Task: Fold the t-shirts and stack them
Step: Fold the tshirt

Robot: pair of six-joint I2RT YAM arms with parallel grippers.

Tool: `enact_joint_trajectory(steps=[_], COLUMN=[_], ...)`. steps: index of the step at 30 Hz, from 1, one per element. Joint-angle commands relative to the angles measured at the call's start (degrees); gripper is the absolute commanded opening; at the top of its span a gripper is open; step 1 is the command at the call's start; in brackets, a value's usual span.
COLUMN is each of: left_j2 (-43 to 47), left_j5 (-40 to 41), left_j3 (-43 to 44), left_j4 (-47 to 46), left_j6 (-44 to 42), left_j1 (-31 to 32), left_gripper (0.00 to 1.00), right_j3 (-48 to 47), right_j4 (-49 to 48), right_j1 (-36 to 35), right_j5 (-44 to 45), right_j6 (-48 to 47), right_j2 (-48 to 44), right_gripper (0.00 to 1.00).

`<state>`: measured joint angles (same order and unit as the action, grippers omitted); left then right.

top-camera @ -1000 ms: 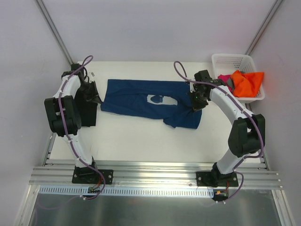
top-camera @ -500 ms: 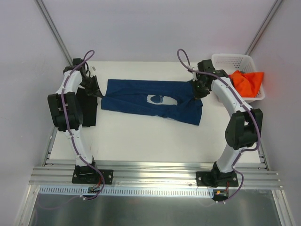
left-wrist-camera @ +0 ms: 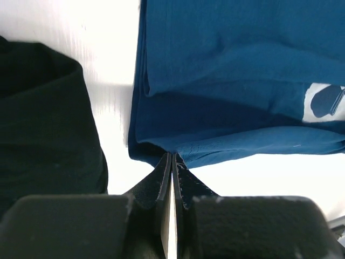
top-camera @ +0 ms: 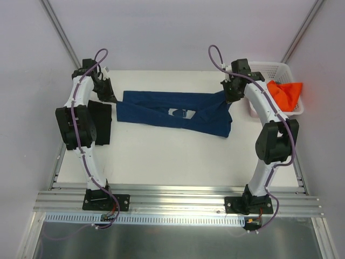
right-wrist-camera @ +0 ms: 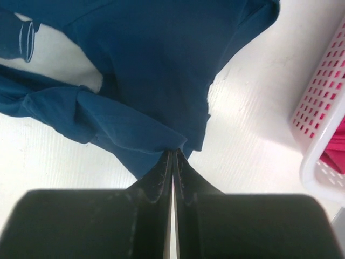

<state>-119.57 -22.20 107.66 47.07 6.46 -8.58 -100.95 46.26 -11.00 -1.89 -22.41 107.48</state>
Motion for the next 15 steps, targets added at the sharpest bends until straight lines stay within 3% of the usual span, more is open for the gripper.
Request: enact_joint_trajectory(steps=[1,15], left_j2=[-1.19,-4.79], left_j5=[1.28,4.44], left_j3=[3.0,7.13], left_j4=[0.22,-1.45], left_j6=[-1.27,-1.62], left_j1=[0.32,0.67], left_gripper=[0.0,0.0], right_j3=[-4.25,-12.87], right_j4=[-1.35,-3.11], right_j1=[1.16,1.6], right_j5=[1.54,3.21], right_j6=[-1.23,-1.49], right_j2=[1.06,8.45], right_gripper=[0.01,0.01])
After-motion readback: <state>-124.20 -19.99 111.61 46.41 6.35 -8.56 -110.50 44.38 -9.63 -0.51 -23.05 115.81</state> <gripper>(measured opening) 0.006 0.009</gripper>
